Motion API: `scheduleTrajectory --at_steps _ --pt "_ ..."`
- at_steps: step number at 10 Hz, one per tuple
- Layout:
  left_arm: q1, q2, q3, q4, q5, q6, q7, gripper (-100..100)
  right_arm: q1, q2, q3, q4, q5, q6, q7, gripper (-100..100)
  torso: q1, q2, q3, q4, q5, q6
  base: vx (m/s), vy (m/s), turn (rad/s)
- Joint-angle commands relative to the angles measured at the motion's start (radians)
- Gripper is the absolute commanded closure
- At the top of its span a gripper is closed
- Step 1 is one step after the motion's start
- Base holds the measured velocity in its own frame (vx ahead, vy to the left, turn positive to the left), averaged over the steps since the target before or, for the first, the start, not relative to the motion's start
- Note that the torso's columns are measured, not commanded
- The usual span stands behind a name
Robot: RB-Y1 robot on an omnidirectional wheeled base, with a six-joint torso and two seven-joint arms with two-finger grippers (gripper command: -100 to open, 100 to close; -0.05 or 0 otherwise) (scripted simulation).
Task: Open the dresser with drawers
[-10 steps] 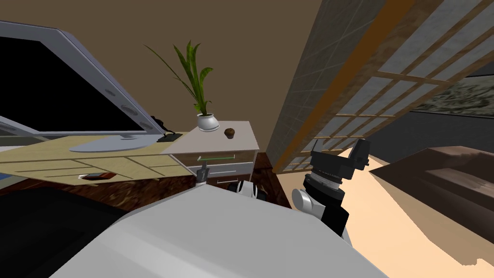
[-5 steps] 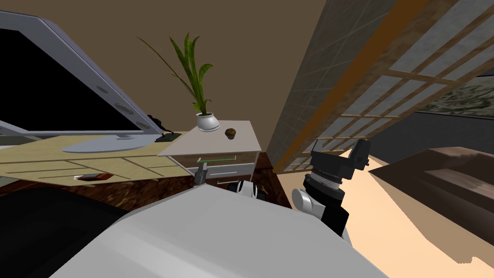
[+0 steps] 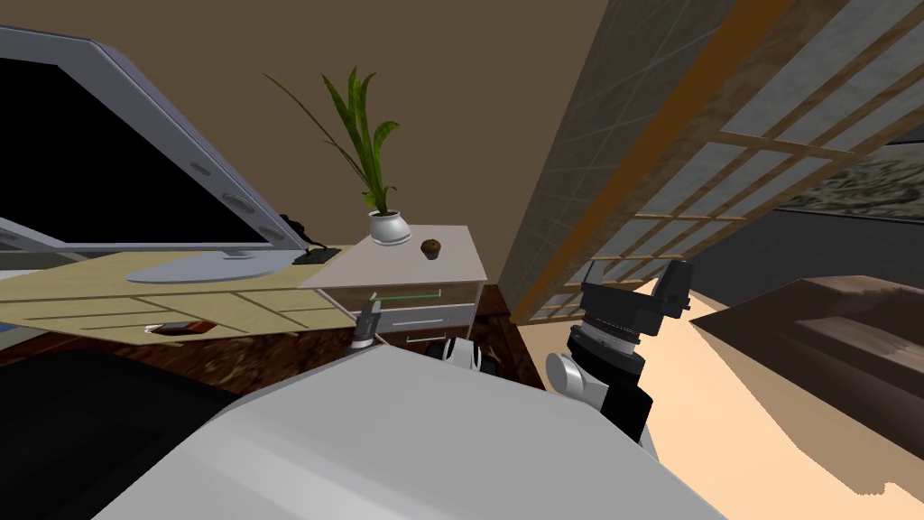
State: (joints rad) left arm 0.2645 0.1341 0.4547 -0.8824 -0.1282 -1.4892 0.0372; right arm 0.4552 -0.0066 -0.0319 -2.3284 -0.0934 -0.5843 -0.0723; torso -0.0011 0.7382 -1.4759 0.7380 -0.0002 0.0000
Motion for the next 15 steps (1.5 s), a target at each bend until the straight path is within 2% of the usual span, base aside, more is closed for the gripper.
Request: scheduleTrajectory --at_steps 1,3,8,9,10,14,15 --pt "-0.001 -0.008 0.005 -0.026 0.008 0.049 0.011 -100 0.0 0.0 0.0 0.0 0.0 0.0 0.0 0 0.001 0.0 0.0 0.0 0.0 0.0 -0.035 -0.025 0.025" --pt "-0.004 -0.022 0.01 -0.041 0.015 0.084 0.019 -100 0.0 0.0 0.0 0.0 0.0 0.0 0.0 0 0.0 0.0 0.0 0.0 0.0 0.0 -0.03 -0.038 0.019" --pt "-0.01 -0.012 0.02 -0.077 0.033 0.174 0.04 -100 0.0 0.0 0.0 0.0 0.0 0.0 0.0 0 0.001 0.0 0.0 0.0 0.0 0.0 -0.035 -0.032 0.023" --pt "-0.011 -0.008 0.021 -0.082 0.035 0.185 0.042 -100 0.0 0.0 0.0 0.0 0.0 0.0 0.0 0 0.001 -0.001 0.0 0.0 0.0 0.0 -0.025 -0.031 0.02" --pt "-0.01 -0.01 0.02 -0.077 0.033 0.173 0.04 -100 0.0 0.0 0.0 0.0 0.0 0.0 0.0 0 0.001 -0.001 0.0 0.0 0.0 0.0 -0.01 -0.011 0.003" --pt "-0.042 0.044 0.028 -0.113 0.051 0.261 0.069 -100 0.0 0.0 0.0 0.0 0.0 0.0 0.0 0 0.0 -0.001 0.0 0.0 0.0 0.0 0.004 -0.039 0.004" --pt "-0.035 0.033 0.026 -0.118 0.047 0.253 0.064 -100 0.0 0.0 0.0 0.0 0.0 0.0 0.0 0 0.001 0.0 0.0 0.0 0.0 0.0 0.004 -0.021 0.0"
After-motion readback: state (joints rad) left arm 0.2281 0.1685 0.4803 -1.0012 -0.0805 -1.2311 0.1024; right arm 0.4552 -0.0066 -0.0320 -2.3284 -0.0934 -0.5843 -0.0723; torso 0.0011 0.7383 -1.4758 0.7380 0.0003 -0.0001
